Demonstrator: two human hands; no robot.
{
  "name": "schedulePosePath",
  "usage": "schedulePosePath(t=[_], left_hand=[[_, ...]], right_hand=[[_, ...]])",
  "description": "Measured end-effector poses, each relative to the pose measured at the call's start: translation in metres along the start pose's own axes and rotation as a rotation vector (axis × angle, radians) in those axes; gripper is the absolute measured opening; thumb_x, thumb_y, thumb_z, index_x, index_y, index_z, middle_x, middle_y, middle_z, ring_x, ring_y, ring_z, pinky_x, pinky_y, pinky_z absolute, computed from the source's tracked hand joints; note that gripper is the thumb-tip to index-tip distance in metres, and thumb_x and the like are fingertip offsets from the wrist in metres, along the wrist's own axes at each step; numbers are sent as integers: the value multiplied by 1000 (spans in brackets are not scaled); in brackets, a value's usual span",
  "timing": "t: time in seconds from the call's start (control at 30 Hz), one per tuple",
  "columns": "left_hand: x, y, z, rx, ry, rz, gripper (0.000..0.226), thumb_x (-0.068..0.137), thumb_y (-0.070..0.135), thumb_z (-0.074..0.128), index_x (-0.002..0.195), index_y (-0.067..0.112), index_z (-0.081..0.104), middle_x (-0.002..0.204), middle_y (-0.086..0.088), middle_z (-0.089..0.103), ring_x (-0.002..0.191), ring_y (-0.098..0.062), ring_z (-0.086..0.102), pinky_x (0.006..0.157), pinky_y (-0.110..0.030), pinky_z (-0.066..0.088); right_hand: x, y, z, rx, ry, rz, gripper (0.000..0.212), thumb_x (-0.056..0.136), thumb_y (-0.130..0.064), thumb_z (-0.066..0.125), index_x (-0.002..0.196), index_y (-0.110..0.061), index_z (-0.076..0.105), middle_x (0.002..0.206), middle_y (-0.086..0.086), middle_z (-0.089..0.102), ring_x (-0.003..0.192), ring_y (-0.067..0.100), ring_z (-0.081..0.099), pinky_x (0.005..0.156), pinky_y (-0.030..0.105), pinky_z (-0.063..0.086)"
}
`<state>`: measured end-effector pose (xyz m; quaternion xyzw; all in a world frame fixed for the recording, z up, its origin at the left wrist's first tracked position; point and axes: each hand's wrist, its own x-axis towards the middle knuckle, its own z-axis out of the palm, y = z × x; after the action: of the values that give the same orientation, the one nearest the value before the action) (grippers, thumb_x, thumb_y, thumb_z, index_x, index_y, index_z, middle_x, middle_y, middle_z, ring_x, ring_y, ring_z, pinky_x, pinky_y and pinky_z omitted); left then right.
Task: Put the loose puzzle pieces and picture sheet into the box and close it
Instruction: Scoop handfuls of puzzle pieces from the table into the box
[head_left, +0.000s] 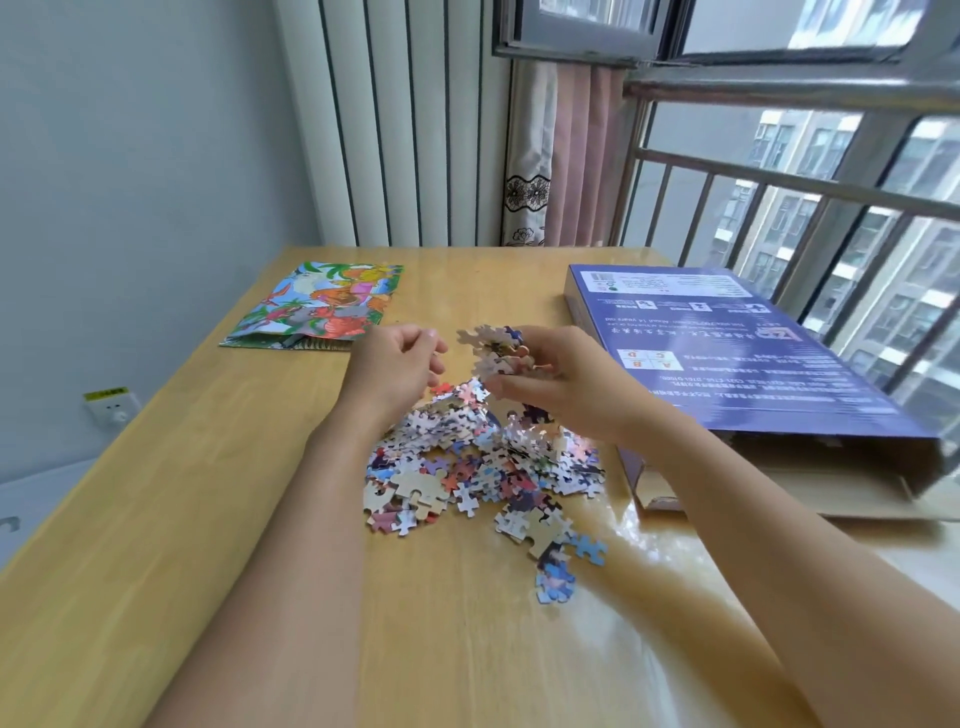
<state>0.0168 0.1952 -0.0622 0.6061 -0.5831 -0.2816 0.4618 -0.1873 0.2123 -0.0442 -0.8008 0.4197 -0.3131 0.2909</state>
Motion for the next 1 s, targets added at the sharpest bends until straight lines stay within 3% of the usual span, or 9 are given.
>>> schedulePosePath(t=[0.1, 0.23, 0.37, 0.5, 0.63, 0.7, 0.8, 0.9, 1.0], left_hand=[[-4, 7, 8, 17, -43, 61, 30, 103, 27, 48, 89, 15, 72, 79, -4, 71, 64, -12, 66, 56, -21, 48], [-9, 15, 16, 66, -82, 104, 32, 102, 28, 52, 81, 15, 72, 72, 1, 71, 66, -16, 68, 62, -34, 56], [-15, 20, 22, 77, -95, 132, 33, 101, 32, 53, 76, 19, 71, 70, 2, 71, 65, -18, 68, 59, -29, 53], [-30, 34, 37, 57, -150, 221, 24, 98, 30, 56, 80, 27, 71, 75, 4, 72, 68, -11, 68, 63, -27, 53], [-56, 56, 65, 95, -132, 497, 5, 90, 29, 70, 90, 24, 71, 86, 14, 68, 83, -2, 64, 62, -14, 47], [-68, 61, 81, 125, -189, 665, 14, 86, 28, 74, 97, 24, 67, 100, 12, 63, 96, -3, 59, 70, -15, 48], [-81, 57, 101, 228, -304, 759, 26, 84, 33, 74, 107, 26, 65, 126, 7, 51, 116, -12, 50, 91, -24, 41], [-88, 50, 113, 305, -367, 777, 30, 84, 36, 74, 112, 29, 64, 136, 8, 42, 119, -15, 43, 98, -25, 35], [-89, 45, 118, 342, -408, 794, 31, 83, 38, 74, 112, 31, 64, 139, 6, 41, 117, -15, 41, 96, -22, 30]], right_hand=[[-12, -6, -8, 130, -17, -21, 11, 93, -22, 72, 99, -14, 66, 71, 0, 60, 61, 20, 62, 58, 29, 54], [-25, -11, -11, 312, -44, 11, 21, 92, -18, 72, 113, -14, 69, 74, -1, 60, 66, 11, 56, 60, 24, 45], [-38, -16, -15, 531, -12, 135, 7, 90, -18, 73, 92, -25, 73, 79, 3, 59, 71, 14, 65, 57, 30, 51], [-67, -5, -38, 644, 25, 255, 16, 80, -28, 81, 96, -27, 76, 98, 9, 60, 100, 33, 67, 84, 56, 48], [-108, 10, -74, 655, 66, 297, 24, 79, -23, 77, 103, -21, 76, 98, 10, 62, 97, 27, 67, 87, 51, 53], [-127, 16, -90, 657, 92, 301, 25, 81, -17, 74, 106, -19, 75, 97, 8, 67, 95, 24, 67, 78, 43, 60], [-146, 32, -111, 548, 121, 309, 22, 83, -15, 74, 103, -23, 75, 83, 6, 66, 79, 15, 66, 63, 26, 54], [-155, 49, -124, 226, 117, 262, 22, 89, -15, 74, 111, -12, 71, 88, 26, 62, 77, 15, 62, 70, 36, 54], [-160, 57, -130, -252, 96, 154, 33, 89, -20, 77, 121, -22, 69, 105, -3, 74, 93, 7, 66, 88, 33, 52]])
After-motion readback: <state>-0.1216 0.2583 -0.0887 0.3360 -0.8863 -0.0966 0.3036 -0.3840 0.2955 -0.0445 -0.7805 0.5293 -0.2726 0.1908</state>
